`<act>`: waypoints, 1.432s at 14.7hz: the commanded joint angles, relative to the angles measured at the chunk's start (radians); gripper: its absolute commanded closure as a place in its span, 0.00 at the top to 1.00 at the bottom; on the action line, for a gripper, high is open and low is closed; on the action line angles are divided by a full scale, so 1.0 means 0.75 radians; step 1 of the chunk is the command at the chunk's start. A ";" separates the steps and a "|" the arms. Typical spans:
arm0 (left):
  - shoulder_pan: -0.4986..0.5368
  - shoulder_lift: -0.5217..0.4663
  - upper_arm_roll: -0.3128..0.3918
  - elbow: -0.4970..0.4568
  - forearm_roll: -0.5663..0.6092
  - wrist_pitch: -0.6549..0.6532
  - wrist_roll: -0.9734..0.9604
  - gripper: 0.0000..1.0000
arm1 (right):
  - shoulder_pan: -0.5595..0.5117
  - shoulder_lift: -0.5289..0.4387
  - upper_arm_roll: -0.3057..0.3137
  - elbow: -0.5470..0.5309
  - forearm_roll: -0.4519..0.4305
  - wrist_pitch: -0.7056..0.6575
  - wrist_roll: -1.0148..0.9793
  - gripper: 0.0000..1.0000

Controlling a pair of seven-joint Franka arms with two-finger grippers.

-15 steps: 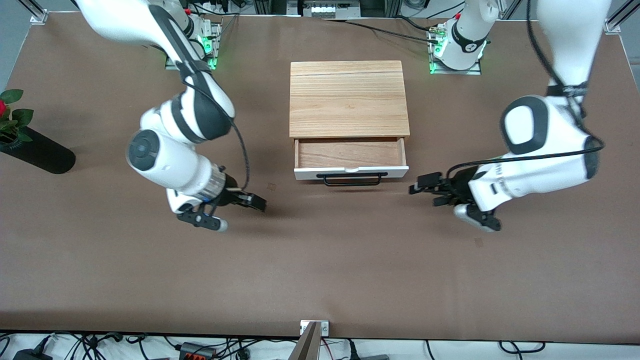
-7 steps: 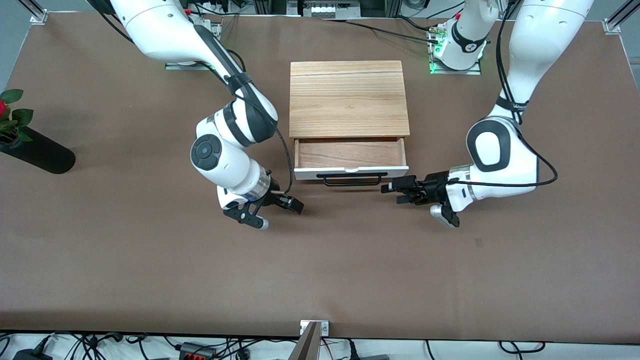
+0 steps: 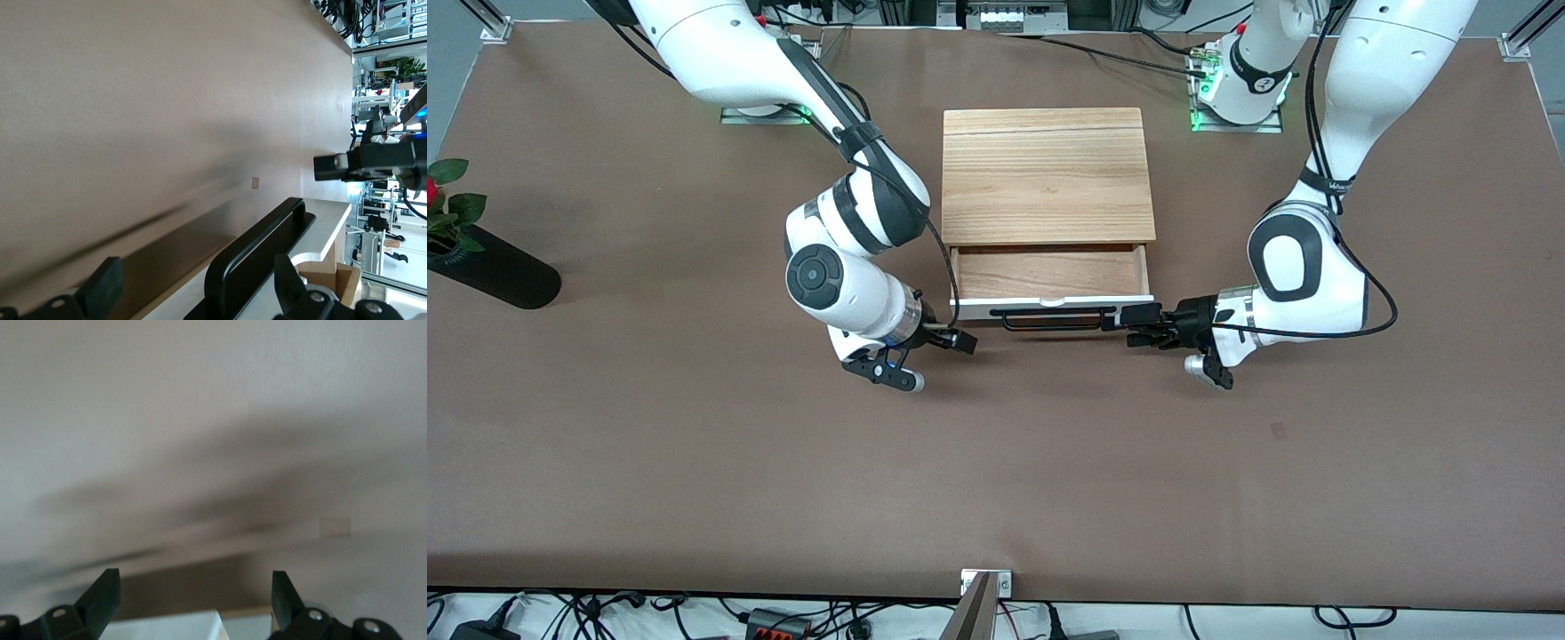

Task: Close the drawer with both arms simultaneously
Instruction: 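Push the drawer front into the cabinet with both grippers together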

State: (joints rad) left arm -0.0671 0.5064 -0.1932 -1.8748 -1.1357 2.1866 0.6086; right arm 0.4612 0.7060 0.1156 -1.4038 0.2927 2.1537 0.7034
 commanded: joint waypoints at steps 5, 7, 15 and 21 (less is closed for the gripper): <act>0.004 -0.051 -0.019 -0.087 -0.034 0.015 -0.053 1.00 | -0.034 -0.007 0.030 0.031 0.095 -0.200 -0.122 1.00; 0.004 -0.060 -0.019 -0.108 -0.034 0.015 -0.059 1.00 | -0.040 -0.003 0.030 0.057 0.101 -0.292 -0.142 1.00; 0.000 -0.119 -0.041 -0.235 -0.034 0.009 -0.179 1.00 | -0.030 -0.005 0.030 0.058 0.142 -0.501 -0.191 1.00; 0.001 -0.170 -0.080 -0.321 -0.034 0.003 -0.328 1.00 | -0.022 0.004 0.032 0.055 0.174 -0.595 -0.191 1.00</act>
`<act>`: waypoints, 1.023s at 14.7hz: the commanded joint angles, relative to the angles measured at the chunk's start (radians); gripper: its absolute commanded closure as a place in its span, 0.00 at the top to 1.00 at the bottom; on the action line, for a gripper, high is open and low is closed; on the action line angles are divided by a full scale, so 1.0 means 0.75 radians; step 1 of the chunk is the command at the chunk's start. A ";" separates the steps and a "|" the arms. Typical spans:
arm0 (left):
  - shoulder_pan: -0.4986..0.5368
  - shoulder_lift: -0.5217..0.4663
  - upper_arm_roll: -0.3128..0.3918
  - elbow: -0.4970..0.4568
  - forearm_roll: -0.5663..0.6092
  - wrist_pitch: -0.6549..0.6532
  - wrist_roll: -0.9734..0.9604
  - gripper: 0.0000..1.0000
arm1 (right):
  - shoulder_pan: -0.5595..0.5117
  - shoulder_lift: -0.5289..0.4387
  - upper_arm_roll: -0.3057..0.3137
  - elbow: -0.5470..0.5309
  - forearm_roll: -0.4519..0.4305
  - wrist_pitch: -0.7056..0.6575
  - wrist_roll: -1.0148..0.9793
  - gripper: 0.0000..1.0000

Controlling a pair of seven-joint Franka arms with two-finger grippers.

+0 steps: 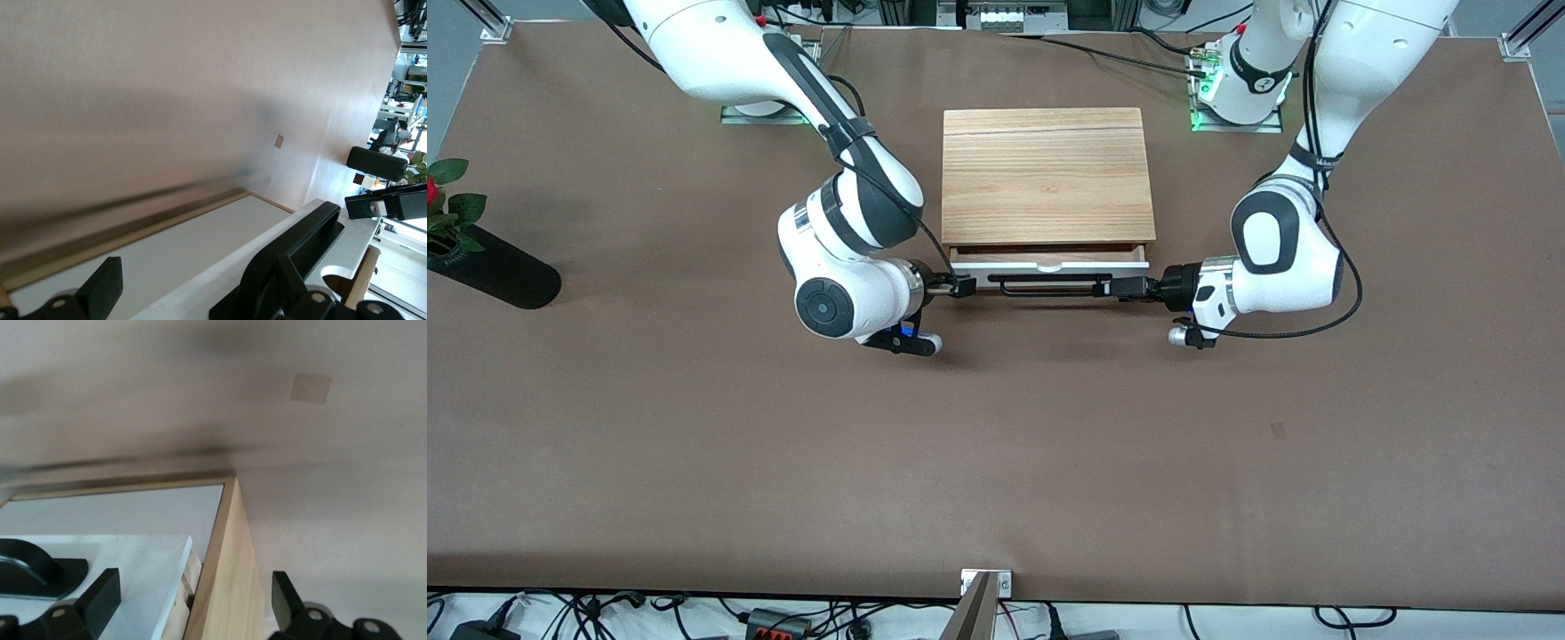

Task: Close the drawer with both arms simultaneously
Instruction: 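Push the drawer front into the cabinet with both grippers together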

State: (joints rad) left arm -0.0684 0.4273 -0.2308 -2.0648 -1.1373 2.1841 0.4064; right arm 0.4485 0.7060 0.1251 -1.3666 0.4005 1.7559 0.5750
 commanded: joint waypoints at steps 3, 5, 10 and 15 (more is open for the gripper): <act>0.001 -0.069 -0.038 -0.092 -0.032 0.003 -0.112 1.00 | -0.001 0.006 0.019 0.006 0.039 -0.126 -0.030 1.00; -0.001 -0.069 -0.056 -0.112 -0.032 -0.010 -0.147 1.00 | -0.001 0.006 0.019 0.006 0.082 -0.161 -0.037 1.00; 0.007 -0.069 -0.093 -0.131 -0.032 -0.012 -0.229 1.00 | 0.011 0.006 0.019 0.006 0.082 -0.179 -0.039 1.00; 0.013 -0.071 -0.091 -0.112 -0.028 -0.012 -0.255 1.00 | -0.039 0.008 0.005 0.079 0.073 -0.177 -0.051 1.00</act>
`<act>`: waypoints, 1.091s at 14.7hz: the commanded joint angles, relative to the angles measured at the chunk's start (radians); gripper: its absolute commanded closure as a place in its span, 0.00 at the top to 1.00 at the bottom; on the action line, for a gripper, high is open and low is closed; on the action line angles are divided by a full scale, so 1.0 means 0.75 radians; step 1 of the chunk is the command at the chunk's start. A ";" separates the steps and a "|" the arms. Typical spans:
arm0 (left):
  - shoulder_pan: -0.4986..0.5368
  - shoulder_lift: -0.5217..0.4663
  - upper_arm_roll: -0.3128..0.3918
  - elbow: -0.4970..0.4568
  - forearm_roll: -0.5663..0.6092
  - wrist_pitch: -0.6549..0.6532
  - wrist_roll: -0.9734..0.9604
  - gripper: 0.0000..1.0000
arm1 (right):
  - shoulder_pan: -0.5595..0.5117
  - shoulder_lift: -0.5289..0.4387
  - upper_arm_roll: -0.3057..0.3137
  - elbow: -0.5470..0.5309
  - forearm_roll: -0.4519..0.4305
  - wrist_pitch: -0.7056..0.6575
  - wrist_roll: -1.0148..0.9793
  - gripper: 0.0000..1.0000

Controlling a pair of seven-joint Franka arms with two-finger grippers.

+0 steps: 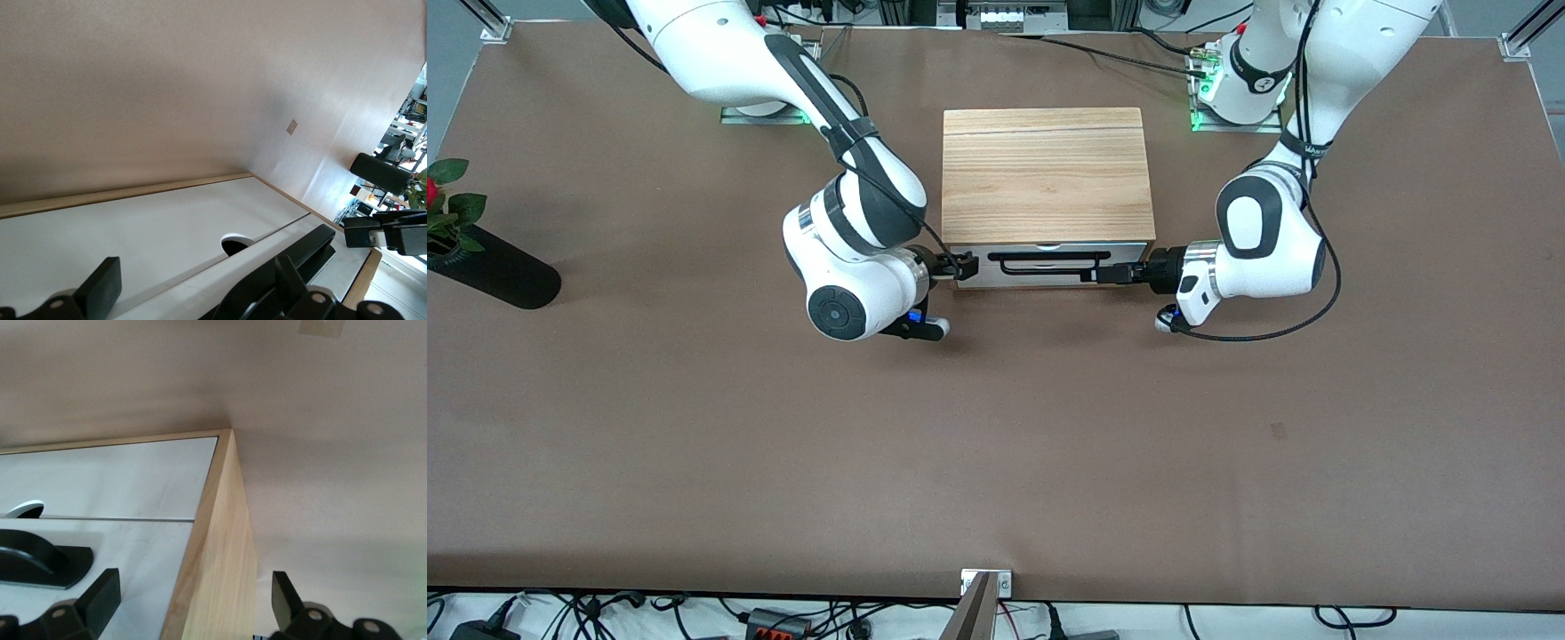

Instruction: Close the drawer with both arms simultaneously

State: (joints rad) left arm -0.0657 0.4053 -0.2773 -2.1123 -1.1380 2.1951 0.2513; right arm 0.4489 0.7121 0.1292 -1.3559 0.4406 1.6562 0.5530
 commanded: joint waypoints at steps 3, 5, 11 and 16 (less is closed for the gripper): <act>0.016 -0.039 -0.015 0.034 0.040 -0.031 -0.043 1.00 | -0.103 -0.007 -0.007 0.153 -0.037 -0.055 -0.019 1.00; 0.049 -0.033 -0.009 0.141 0.222 -0.079 -0.053 1.00 | -0.132 -0.009 -0.019 0.222 -0.127 -0.081 -0.017 1.00; 0.216 0.087 0.003 0.605 0.686 -0.525 -0.106 1.00 | -0.187 -0.029 -0.321 0.415 -0.184 -0.200 -0.015 1.00; 0.202 0.143 0.004 0.892 1.263 -0.812 -0.304 1.00 | -0.296 -0.037 -0.446 0.435 -0.213 -0.204 -0.024 1.00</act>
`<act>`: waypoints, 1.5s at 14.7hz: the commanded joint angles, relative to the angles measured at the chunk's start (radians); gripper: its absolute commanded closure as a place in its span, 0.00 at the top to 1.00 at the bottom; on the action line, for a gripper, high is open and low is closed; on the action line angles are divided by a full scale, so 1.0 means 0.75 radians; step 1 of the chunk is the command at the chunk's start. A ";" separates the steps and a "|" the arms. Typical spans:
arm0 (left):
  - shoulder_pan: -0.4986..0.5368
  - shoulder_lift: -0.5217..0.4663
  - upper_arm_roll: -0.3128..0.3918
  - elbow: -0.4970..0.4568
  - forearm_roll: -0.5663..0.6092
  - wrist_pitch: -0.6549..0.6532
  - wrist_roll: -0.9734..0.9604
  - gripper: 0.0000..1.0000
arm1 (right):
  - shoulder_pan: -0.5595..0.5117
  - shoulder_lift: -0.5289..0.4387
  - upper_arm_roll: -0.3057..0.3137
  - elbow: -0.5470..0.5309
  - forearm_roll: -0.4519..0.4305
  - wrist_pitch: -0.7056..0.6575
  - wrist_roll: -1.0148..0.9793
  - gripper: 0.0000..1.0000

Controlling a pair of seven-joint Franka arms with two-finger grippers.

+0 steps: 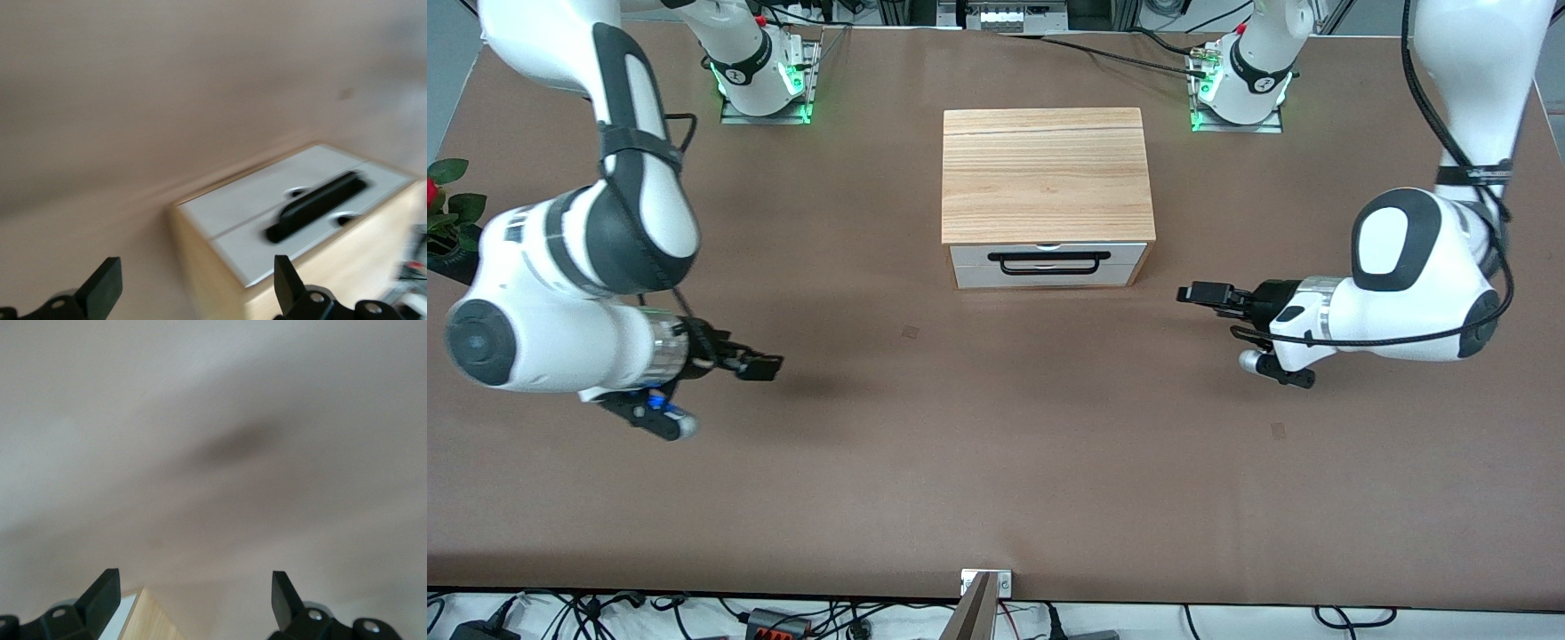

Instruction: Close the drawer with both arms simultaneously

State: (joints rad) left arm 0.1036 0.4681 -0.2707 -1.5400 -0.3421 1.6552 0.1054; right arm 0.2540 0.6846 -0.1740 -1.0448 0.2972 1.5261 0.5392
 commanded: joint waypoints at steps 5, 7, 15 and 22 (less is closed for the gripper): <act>-0.024 0.027 -0.024 0.212 0.560 -0.247 -0.381 1.00 | -0.056 -0.070 -0.134 -0.016 -0.126 -0.018 -0.052 1.00; -0.009 -0.059 -0.020 0.225 0.571 -0.286 -0.470 1.00 | -0.156 -0.190 -0.091 -0.120 -0.130 -0.016 -0.225 1.00; -0.136 -0.466 0.352 0.035 0.526 -0.068 -0.104 1.00 | -0.236 -0.552 -0.010 -0.496 -0.383 0.035 -0.764 1.00; -0.277 -0.720 0.422 -0.260 0.536 0.112 -0.040 1.00 | -0.322 -0.745 0.277 -0.730 -0.501 0.183 -0.573 1.00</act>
State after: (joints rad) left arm -0.0910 -0.0301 0.0124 -1.6767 0.0601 1.7089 0.0474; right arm 0.0685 0.2130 0.0055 -1.5204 -0.0703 1.6721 0.1877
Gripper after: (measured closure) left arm 0.000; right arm 0.000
